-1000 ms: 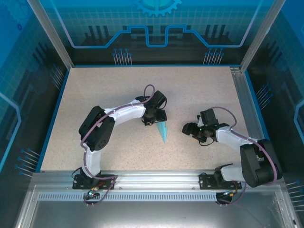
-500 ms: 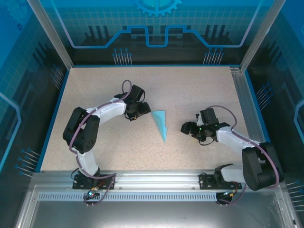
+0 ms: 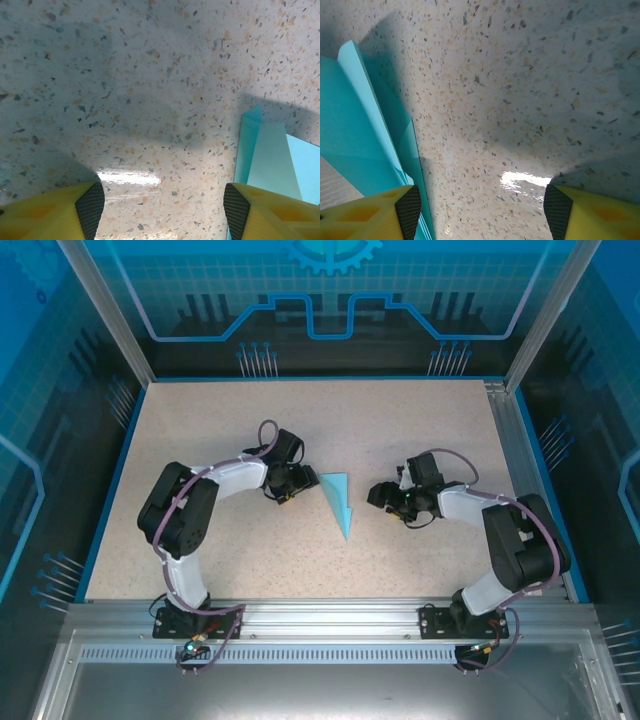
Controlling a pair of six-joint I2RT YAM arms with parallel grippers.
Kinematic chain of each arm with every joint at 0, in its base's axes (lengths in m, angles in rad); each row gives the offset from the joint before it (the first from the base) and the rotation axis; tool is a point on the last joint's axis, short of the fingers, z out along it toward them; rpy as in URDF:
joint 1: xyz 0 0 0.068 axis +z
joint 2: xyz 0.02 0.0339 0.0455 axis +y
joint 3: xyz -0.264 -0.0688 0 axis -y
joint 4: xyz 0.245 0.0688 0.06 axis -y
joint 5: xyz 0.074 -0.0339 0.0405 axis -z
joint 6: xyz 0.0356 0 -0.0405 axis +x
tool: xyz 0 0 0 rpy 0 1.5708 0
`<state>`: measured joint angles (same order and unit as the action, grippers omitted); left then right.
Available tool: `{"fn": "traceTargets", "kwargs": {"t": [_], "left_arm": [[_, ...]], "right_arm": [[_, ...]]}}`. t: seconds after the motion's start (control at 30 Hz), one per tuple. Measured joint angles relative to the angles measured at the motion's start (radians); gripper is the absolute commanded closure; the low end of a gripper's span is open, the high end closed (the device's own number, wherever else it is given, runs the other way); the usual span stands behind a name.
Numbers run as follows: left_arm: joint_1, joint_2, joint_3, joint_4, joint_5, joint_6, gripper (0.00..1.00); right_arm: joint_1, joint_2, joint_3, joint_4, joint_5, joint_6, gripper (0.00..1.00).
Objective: Fold a paper plane with a square sheet of paper (pick it up from the middle)
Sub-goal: Move a paper plane to the center of the table.
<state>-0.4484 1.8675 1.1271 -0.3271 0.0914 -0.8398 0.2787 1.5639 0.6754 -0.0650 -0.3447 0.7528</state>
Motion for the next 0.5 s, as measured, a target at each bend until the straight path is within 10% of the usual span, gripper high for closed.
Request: {"fn": "traceTargets", "kwargs": {"t": [0.5], "left_arm": [[-0.080,-0.042,-0.095,0.119,-0.153,-0.074,0.33]], "right_arm": [[-0.127,-0.120,-0.111,-0.032,-0.034,0.010,0.31]]}}
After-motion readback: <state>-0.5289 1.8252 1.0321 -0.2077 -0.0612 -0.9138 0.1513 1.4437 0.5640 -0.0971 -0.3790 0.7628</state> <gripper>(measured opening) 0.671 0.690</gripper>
